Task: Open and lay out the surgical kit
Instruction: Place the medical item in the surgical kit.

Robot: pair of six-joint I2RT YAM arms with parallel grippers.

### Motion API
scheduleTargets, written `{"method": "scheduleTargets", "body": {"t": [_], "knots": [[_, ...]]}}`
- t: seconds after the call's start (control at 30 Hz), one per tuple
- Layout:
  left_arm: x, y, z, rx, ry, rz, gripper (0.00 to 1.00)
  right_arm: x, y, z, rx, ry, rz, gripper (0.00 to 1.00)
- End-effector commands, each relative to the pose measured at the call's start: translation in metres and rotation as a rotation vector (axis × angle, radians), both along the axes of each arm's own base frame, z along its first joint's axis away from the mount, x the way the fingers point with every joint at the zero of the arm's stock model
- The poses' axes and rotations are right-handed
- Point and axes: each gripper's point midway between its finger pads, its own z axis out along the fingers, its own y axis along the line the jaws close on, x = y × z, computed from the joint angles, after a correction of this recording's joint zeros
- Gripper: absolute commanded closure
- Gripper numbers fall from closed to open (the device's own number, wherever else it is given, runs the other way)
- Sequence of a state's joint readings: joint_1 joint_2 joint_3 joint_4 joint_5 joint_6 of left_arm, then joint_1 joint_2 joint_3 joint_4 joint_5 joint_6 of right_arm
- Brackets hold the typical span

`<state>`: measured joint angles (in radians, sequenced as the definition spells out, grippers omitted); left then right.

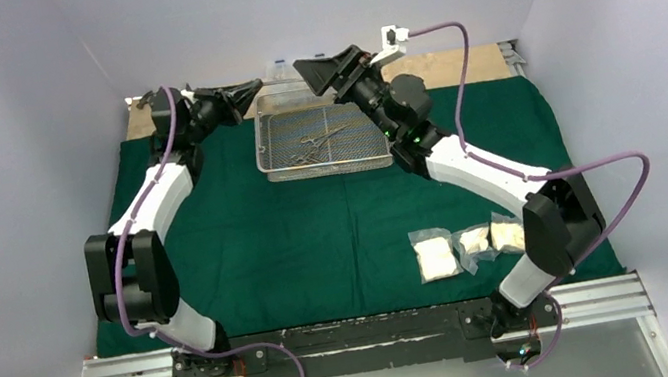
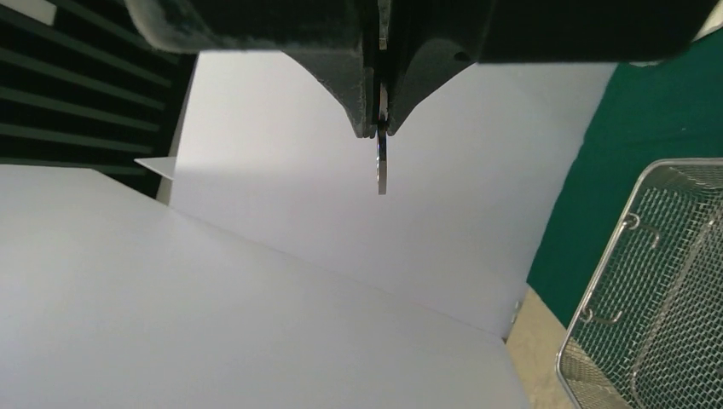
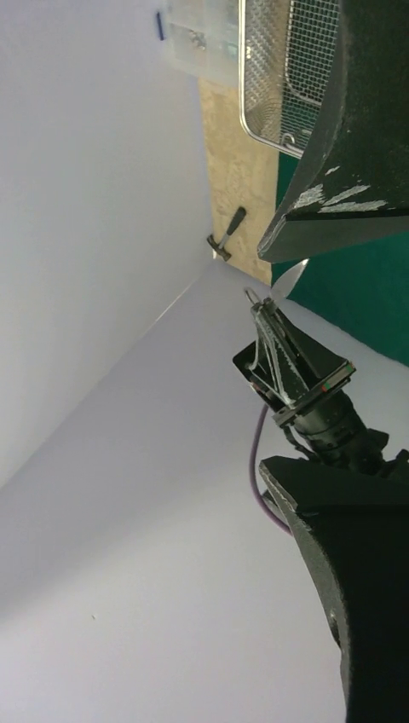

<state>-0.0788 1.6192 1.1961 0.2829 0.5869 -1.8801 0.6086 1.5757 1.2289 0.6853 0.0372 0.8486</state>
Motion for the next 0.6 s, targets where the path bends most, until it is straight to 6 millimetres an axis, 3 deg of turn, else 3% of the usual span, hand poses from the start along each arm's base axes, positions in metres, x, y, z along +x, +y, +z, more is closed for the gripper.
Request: {"method": "scheduleTargets", "body": {"t": [0.0,0.1,0.23,0.43,0.57], "knots": [[-0.003,0.018,0.03,-0.212,0.059,0.109,1.0,-0.003,0.0,0.02,0.094,-0.006,-0.05,0.13],[-0.008,0.022,0.023,-0.241,0.114,0.139,1.0,-0.012,0.018,0.002,0.035,-0.027,-0.074,0.15],[-0.012,0.019,0.02,-0.28,0.173,0.137,1.0,-0.025,0.039,-0.006,0.05,-0.107,-0.046,0.15],[-0.024,0.011,0.024,-0.301,0.223,0.122,1.0,-0.024,0.055,-0.014,0.078,-0.117,-0.053,0.17],[-0.033,0.009,0.021,-0.302,0.252,0.11,1.0,-0.017,0.064,-0.017,0.094,-0.144,-0.066,0.24]]}}
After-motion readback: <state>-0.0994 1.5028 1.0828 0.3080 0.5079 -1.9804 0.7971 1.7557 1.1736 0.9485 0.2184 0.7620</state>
